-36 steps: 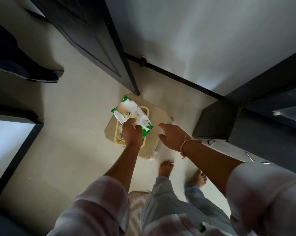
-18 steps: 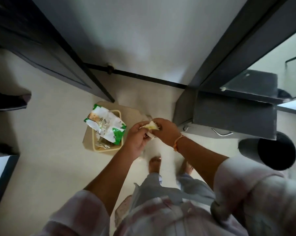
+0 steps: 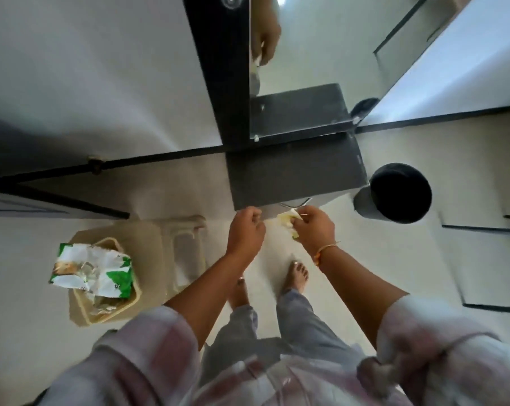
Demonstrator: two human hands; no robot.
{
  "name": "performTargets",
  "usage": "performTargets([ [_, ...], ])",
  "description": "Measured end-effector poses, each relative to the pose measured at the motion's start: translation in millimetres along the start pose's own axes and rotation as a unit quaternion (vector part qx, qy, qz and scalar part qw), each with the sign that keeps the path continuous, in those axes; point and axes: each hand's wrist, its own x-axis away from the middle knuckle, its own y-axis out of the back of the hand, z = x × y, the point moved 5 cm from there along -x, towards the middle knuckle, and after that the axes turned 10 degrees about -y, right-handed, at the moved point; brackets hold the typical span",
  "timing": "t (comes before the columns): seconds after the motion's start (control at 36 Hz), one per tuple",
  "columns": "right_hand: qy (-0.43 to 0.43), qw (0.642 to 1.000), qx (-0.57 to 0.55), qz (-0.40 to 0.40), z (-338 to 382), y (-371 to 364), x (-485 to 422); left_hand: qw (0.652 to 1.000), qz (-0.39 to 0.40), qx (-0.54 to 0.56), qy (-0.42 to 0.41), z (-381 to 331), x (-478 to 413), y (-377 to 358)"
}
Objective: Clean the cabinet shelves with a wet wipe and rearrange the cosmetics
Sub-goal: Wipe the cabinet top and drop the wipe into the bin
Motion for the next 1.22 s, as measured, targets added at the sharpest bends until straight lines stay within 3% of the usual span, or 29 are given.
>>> performTargets([
  [0.08,-0.005,0.996,0.030,-0.087,-21.1,56.1,-31.5,0.989,0.054,-0.096,-0.095,-33.1,-25.7,-28.6],
  [0.19,-0.005,0.981,0.089,-0.175,-37.7,115.5,-74.9,0.963,0.114,-0.203,-0.136,-55.2,-65.3,-61.6],
  [0.31,0.022,0.970,0.126,-0.205,-35.4,150.5,-120.5,0.935,0.151,-0.305,-0.102,-52.7,-103.1,-79.4],
  [0.44,0.117,0.949,0.207,-0.207,-22.2,157.8,-158.2,0.910,0.166,-0.375,-0.058,-48.7,-131.8,-89.2],
  [0.56,0.153,0.951,0.144,-0.226,-25.7,149.7,-152.7,0.903,0.172,-0.393,-0.028,-55.0,-138.9,-98.2],
  [0.64,0.104,0.966,0.087,-0.219,-34.1,154.6,-153.7,0.893,0.187,-0.409,-0.019,-60.9,-141.3,-100.7],
  [0.72,0.057,0.962,0.020,-0.267,-36.3,178.2,-168.5,0.887,0.195,-0.419,-0.021,-62.2,-144.2,-100.5],
  [0.81,0.074,0.950,0.028,-0.302,-24.0,193.6,-176.3,0.886,0.198,-0.420,-0.019,-60.6,-144.9,-100.2],
  [0.89,0.169,0.949,0.117,-0.240,-9.7,180.5,-173.8,0.886,0.200,-0.418,-0.019,-60.8,-144.4,-99.3],
  [0.97,0.284,0.925,0.194,-0.160,-7.1,150.8,-155.2,0.889,0.203,-0.410,-0.017,-61.6,-143.7,-97.5],
  [1.22,0.269,0.908,0.311,-0.083,-22.2,129.3,-136.1,0.885,0.220,-0.409,-0.003,-64.3,-146.1,-99.7],
])
